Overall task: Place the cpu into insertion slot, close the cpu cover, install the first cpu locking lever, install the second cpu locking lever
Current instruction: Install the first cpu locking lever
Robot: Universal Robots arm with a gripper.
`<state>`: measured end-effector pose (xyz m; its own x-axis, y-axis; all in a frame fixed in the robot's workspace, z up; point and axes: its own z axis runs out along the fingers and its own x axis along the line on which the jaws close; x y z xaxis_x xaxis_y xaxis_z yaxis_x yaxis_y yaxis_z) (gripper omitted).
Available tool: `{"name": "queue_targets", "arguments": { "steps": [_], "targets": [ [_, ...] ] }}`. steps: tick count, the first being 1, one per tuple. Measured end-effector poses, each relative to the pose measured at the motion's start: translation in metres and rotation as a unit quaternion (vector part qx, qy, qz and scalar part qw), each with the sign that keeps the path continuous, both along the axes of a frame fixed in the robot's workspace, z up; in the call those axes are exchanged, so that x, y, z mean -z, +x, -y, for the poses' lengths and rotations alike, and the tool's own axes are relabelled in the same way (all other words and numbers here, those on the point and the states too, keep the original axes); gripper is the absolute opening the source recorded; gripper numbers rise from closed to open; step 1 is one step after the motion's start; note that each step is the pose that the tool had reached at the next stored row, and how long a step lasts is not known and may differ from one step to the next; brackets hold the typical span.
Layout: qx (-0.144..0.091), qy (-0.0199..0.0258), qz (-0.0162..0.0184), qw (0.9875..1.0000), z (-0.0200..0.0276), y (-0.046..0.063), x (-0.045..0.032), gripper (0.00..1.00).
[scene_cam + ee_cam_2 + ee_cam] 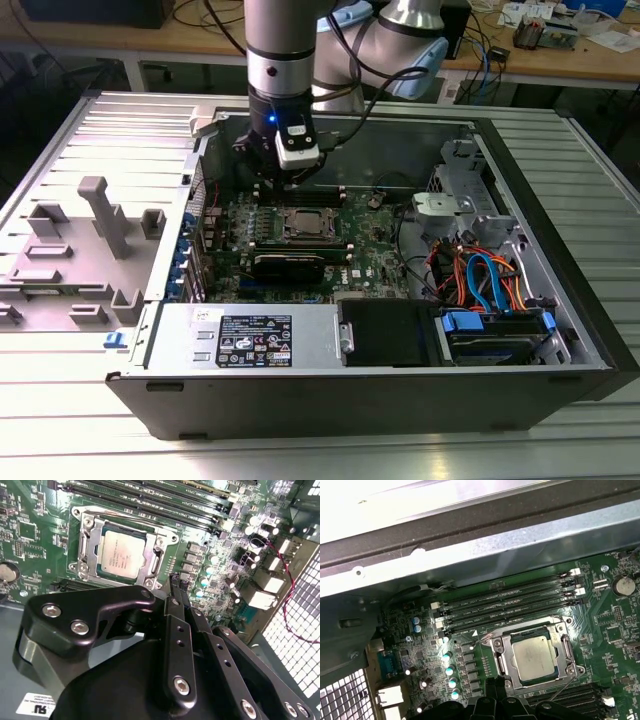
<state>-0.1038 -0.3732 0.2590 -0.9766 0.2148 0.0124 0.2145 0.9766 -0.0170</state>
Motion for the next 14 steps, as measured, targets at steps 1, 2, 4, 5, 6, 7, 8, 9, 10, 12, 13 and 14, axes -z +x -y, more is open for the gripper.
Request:
{"name": "queue_targets", "arguments": {
  "steps": [1,2,4,5,6,7,8,9,10,12,13,14],
  "targets": [
    [-0.006,0.0,0.0,1.0,0.0,-0.0003,0.0,0.11],
    [-0.011,0.0,0.0,0.9999,0.0,-0.0006,0.0,0.11],
    [-0.023,0.0,0.0,0.9997,0.0,-0.0013,0.0001,0.11],
    [-0.027,0.0,0.0,0.9996,0.0,-0.0018,0.0001,0.11],
    [-0.032,0.0,0.0,0.9995,0.0,-0.0026,0.0001,0.11],
    [-0.038,0.0,0.0,0.9993,0.0,-0.0035,0.0002,0.11],
    [-0.042,0.0,0.0,0.9991,0.0,-0.0039,0.0002,0.11],
    [-0.047,0.0,0.0,0.9989,0.0,-0.0043,0.0002,0.11],
    [-0.051,0.0,0.0,0.9987,0.0,-0.0048,0.0002,0.11],
    [-0.069,0.0,-0.0001,0.9976,0.0001,-0.0053,0.0004,0.11],
    [-0.082,-0.0001,-0.0001,0.9967,0.0001,-0.0057,0.0006,0.11],
    [-0.091,-0.0001,0.0,0.9958,0.0001,-0.0059,0.0007,0.11]
  ]
}}
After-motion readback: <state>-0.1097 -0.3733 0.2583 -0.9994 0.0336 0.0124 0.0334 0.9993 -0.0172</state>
